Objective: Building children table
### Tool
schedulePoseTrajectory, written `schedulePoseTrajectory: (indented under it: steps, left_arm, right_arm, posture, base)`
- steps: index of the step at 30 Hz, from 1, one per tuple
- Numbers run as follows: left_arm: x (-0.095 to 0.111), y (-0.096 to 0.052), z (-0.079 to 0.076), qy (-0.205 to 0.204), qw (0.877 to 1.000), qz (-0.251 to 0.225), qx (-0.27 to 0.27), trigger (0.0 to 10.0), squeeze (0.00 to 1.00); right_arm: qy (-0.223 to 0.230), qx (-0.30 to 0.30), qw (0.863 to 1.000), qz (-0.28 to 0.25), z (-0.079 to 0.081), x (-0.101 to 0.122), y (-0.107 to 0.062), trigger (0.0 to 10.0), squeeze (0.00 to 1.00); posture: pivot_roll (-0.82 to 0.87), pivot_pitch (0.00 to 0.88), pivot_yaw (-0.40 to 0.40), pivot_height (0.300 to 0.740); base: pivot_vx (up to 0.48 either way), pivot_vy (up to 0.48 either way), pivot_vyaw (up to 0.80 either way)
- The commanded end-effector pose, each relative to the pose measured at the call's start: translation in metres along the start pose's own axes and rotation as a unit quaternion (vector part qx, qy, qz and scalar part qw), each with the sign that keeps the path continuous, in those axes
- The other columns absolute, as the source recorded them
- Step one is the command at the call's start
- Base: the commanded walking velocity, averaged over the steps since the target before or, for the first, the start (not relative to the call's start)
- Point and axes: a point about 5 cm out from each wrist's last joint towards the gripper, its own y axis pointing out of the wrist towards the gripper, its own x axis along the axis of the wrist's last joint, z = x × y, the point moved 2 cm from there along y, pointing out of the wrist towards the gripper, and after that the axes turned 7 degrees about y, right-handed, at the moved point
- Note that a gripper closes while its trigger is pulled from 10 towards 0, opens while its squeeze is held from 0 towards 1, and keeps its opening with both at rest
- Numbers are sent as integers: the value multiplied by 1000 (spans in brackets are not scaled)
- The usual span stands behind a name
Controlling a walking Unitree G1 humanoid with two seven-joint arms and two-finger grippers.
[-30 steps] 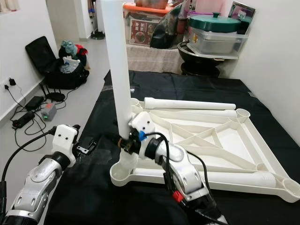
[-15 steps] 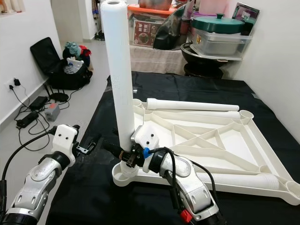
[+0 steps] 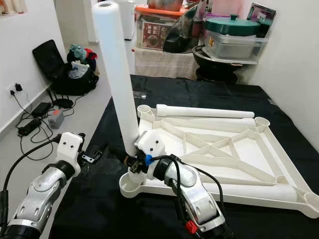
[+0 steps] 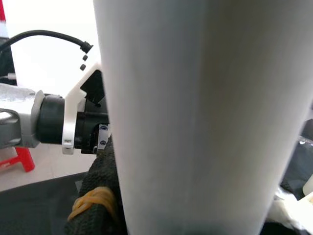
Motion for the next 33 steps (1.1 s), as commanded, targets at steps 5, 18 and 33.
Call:
schedulePoseTrajectory:
  steps: [5,18,33]
  left_arm:
    - [-1,2,1,14,1000,-1,-4,10000,0]
    - [-3,5,-2,15,1000,0,-9,10000,0]
    - [-5,6,4,12,1000,4,-3,10000,0]
  right_arm:
    - [2,27,997,74,16,-32,-6,10000,0]
    - [71,20,995,65,21,-30,-10,10000,0]
    - [184,72,979,56,34,-19,-17,10000,0]
  posture:
    - [82,0,-59,740]
    - [69,0,-46,740]
    - [73,0,-49,740]
  base:
    - [0,0,0]
    - [0,0,0]
    - [0,0,0]
